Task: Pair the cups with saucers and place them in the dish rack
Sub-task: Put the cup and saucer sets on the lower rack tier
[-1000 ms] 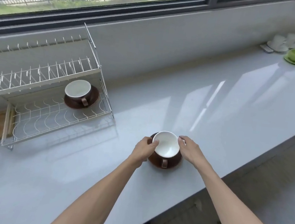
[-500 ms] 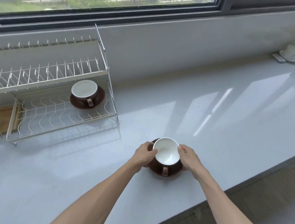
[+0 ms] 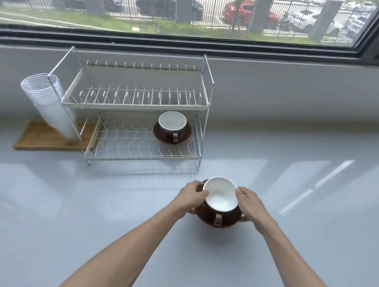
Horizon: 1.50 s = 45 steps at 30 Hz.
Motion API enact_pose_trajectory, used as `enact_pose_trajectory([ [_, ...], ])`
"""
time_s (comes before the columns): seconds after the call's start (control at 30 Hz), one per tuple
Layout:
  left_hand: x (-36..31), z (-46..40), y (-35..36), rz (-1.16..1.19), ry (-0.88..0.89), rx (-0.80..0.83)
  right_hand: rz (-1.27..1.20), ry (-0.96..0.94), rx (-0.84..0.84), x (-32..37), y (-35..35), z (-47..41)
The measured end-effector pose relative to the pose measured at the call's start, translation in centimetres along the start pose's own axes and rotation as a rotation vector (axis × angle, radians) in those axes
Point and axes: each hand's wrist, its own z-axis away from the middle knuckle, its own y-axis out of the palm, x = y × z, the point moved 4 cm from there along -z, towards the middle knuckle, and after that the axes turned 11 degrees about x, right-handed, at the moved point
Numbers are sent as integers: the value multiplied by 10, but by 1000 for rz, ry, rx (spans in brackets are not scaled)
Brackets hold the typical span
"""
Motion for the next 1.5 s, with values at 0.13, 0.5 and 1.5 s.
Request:
enact_pose_trajectory([
  [0.13,6,22,-42,35,19,-88,39,-62,56,37,31,-9],
  [0.5,27,77,-148,85,10,-295,169,-208,212,129,121,-27],
  [1.5,7,-35,-345,132,40,-444,105,-236,134,262,209,-186],
])
